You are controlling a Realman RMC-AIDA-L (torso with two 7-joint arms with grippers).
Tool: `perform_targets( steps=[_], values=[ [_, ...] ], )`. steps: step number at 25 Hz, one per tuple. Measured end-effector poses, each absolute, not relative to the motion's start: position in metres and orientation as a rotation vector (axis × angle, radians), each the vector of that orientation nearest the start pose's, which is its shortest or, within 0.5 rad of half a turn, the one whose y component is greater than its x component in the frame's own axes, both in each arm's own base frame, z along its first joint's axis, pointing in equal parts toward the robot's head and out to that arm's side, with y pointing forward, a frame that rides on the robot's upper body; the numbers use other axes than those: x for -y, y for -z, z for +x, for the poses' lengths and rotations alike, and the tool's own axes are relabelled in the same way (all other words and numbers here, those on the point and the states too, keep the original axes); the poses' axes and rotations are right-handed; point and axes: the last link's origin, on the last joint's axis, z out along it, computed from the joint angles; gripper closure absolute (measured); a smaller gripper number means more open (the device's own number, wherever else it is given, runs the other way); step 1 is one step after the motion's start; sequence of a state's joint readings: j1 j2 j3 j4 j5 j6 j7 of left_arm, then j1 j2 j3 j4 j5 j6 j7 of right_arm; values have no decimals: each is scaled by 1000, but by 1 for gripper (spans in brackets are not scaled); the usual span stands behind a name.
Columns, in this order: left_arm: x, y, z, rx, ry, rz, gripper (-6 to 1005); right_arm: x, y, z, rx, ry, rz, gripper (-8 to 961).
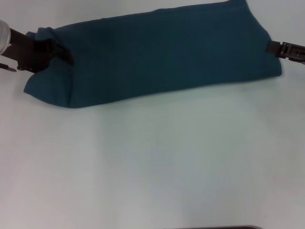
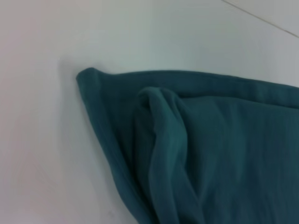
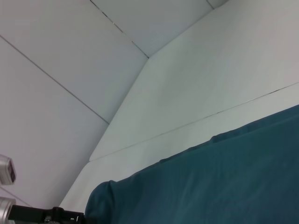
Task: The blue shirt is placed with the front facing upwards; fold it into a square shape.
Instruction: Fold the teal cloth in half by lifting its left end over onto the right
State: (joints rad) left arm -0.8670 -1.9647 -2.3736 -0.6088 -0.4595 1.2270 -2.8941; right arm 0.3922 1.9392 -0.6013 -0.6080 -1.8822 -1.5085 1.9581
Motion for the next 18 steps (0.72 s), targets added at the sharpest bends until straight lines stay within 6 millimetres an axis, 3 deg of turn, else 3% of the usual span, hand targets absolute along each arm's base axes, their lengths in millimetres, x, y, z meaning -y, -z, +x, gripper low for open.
perform_targets(
  steps=[13, 18],
  values=[
    [-423, -28, -266, -2580, 23, 2527, 576, -314, -70, 334, -1512, -878, -2185, 55],
    [-424, -28, -264, -2573, 9, 2532, 770, -313, -71, 335, -1514, -879, -2181, 55]
  ],
)
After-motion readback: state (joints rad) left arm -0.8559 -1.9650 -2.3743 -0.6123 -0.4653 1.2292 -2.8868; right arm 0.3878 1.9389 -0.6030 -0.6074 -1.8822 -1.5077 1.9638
